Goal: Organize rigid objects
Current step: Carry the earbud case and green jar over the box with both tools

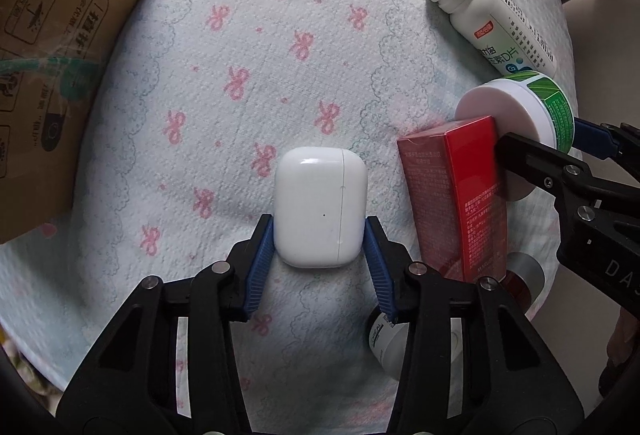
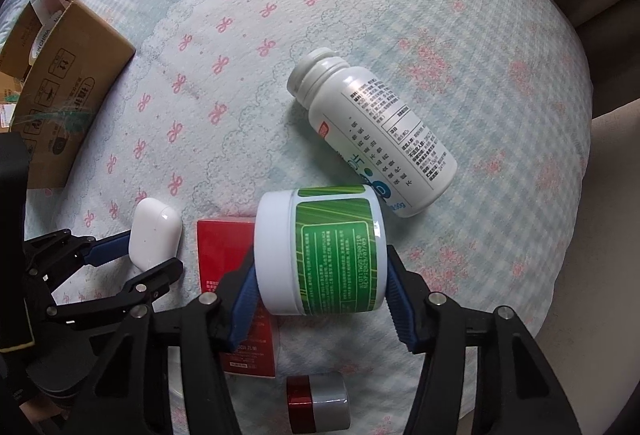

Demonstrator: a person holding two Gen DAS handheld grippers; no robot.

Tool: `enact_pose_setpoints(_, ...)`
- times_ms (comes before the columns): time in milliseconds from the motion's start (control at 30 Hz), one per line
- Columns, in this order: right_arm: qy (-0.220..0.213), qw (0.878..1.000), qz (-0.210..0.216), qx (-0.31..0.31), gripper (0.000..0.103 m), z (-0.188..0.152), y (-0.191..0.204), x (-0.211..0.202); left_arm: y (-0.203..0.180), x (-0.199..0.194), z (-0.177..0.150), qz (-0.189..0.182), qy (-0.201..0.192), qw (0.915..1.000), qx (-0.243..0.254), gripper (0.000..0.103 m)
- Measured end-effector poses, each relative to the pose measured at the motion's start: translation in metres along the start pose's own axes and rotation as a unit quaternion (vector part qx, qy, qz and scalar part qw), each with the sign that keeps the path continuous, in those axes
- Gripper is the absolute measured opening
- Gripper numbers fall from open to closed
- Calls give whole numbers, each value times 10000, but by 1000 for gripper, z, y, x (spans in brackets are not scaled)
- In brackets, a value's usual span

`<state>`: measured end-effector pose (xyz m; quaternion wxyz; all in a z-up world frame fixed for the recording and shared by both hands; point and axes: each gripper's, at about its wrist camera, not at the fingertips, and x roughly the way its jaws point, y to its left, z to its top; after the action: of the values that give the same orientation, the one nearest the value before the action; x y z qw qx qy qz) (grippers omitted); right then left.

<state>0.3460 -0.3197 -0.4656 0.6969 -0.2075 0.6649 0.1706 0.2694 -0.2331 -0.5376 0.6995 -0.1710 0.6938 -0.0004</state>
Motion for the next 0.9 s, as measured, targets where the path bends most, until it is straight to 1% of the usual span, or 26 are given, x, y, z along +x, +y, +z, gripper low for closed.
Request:
enact_pose_setpoints(67,-33,10000,-11,35,53,-2,1,-2,1,-2,0,-33,-29,10000,3,41)
enact_pose_setpoints(100,-50,10000,-24,48,53,-2,1,-3,10,-7,-3,-28,-52,10000,25,41)
enact_pose_setpoints(267,-54,9999,-57,152,52,-6,3,-11,17,-29,6,1,-199,9998,73,41)
enact_pose_setpoints(400,-177,9994,-102,262,52,-7,2,-26,22,-45,8,-45,-342,9994,56,41)
enact_pose_setpoints(533,-288,9989,-182,324,52,-10,6,-44,23,-69,6,-134,-540,9984,91,41)
enact_pose_setpoints(733,-530,9971,-266,469,52,-14,14,-88,25,-125,5,-316,-919,9950,232,41)
enact_pose_setpoints(900,-862,9934,-333,672,52,-22,24,-143,28,-184,-1,-390,-1412,9880,484,41)
